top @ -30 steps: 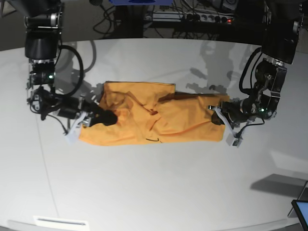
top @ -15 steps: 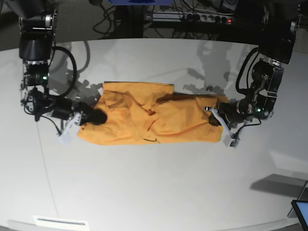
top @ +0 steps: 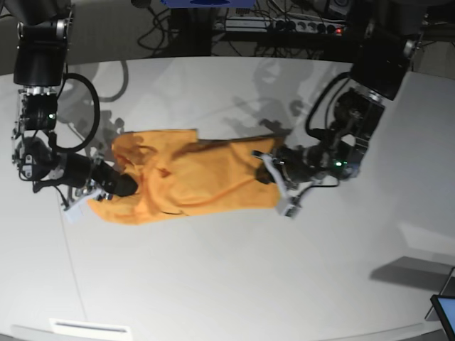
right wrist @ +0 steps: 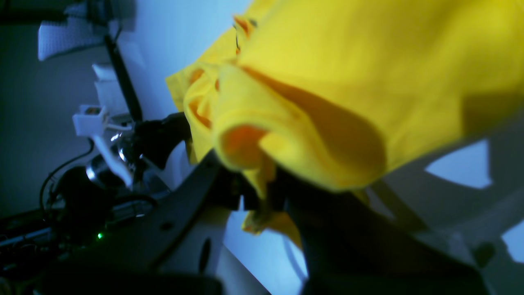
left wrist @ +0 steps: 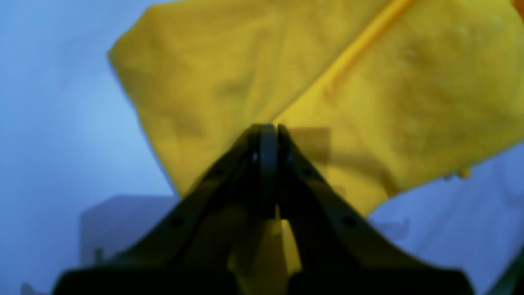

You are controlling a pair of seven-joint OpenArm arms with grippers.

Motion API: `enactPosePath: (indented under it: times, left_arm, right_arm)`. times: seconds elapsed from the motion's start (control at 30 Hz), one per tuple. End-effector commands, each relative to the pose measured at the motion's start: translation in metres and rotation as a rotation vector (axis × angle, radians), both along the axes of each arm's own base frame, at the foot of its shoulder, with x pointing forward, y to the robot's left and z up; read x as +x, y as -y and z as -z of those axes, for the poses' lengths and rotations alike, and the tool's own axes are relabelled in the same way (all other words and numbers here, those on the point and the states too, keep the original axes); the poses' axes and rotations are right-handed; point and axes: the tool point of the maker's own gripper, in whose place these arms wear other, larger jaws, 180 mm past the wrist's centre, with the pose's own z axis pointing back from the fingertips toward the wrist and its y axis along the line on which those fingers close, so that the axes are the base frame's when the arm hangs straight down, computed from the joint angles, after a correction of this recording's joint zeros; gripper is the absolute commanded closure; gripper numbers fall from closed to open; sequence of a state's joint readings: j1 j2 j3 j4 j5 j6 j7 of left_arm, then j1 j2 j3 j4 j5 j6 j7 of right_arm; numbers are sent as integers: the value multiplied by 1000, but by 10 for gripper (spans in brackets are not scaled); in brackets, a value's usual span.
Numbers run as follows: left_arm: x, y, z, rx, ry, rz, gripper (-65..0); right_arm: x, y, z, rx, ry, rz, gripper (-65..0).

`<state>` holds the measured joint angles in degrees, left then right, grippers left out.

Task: Fold the T-shirt properly
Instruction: 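Lift the shirt with both grippers and fold it toward the left gripper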

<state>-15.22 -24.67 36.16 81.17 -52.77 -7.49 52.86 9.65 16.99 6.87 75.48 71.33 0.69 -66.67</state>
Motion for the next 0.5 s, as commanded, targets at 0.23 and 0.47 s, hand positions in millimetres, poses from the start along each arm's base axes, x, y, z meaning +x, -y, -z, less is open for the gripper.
enactPosePath:
  times: [0.23,0.47]
  left_arm:
    - [-1,16,-7,9,-50,58,0]
    - [11,-21,-28,88,21,61,0]
  right_arm:
    - [12,2,-18,8,52,2,-3]
    - [15,2,-33,-73,121,-28,-3]
